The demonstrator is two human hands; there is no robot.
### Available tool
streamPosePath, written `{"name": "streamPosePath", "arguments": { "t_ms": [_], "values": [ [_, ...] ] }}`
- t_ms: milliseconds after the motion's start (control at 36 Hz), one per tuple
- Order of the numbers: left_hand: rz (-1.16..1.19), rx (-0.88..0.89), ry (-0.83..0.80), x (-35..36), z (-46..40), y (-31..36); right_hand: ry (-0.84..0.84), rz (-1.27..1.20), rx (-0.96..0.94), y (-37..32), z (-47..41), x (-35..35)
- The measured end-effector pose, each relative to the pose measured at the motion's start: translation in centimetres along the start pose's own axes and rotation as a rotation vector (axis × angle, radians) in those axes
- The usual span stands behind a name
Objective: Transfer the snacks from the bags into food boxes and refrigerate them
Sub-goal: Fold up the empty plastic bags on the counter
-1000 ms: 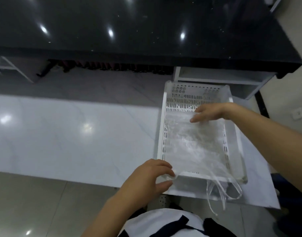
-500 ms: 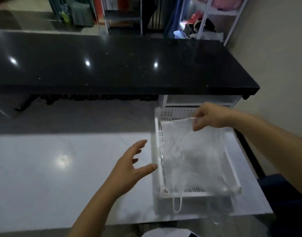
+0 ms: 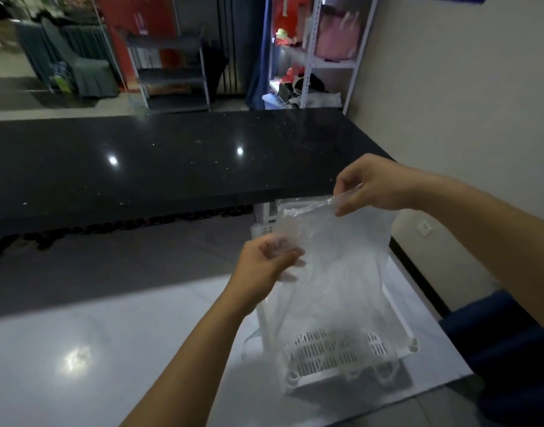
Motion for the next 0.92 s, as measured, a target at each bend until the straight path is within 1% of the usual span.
{"name": "streamPosePath", "arguments": {
  "t_ms": [83,139,167,222,250,306,361,389,445,500,611,722,778,806,917],
  "values": [
    [0.085,-0.051,0.033,-1.0,0.3,0.1,-0.067,0.012,0.004,0.5,0.4,0.3],
    [0.158,-0.084,0.064,-1.9,0.6,0.1,-0.041,-0.069,0.061,1.3,0.9,0.5],
    [0.198,-0.096,0.083,-2.5,0.9,0.1,0.005,-0.157,0.101,1.8,1.3,0.6],
    [0.279,-0.1,0.123,-3.8,1.4,-0.1,0.097,-0.412,0.17,2.8,2.3,1.8],
    [0.309,-0.098,0.142,-4.4,1.7,-0.2,0.107,-0.553,0.196,3.4,2.9,2.9],
    [0.334,-0.1,0.184,-5.6,2.4,-0.6,0.017,-0.804,0.23,4.1,3.9,6.1],
    [0.349,-0.11,0.225,-6.5,3.1,-1.1,-0.156,-1.001,0.209,3.9,4.6,9.7],
    [0.355,-0.119,0.232,-6.8,3.4,-1.4,-0.229,-1.077,0.179,3.5,4.8,11.3],
    [0.352,-0.145,0.239,-7.4,4.1,-1.9,-0.301,-1.185,0.146,2.2,4.8,13.6],
    [0.34,-0.173,0.261,-7.9,4.7,-2.4,-0.316,-1.204,0.143,1.1,4.4,15.0],
    [0.348,-0.213,0.257,-9.2,6.0,-3.0,-0.209,-1.107,0.197,0.2,3.1,16.5],
    [0.36,-0.244,0.265,-10.6,7.2,-3.4,-0.264,-1.072,0.21,-0.2,2.7,18.0],
    [0.361,-0.261,0.241,-11.1,7.9,-3.6,-0.284,-1.05,0.213,-0.4,2.5,18.7],
    [0.343,-0.273,0.224,-11.2,8.3,-3.7,-0.288,-1.038,0.215,-0.6,2.4,19.0],
    [0.149,-0.308,0.203,-11.8,10.7,-4.6,-0.269,-0.973,0.209,-1.3,1.9,19.5]
  ]
}}
Point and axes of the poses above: each hand's wrist, its own z-axis away from the middle knuckle, its own x-axis out of the palm, y = z × x, the point moved 1 cm from there along -z, towards the middle knuckle, and after that the axes turned 12 degrees about z, right-handed, at the moved point
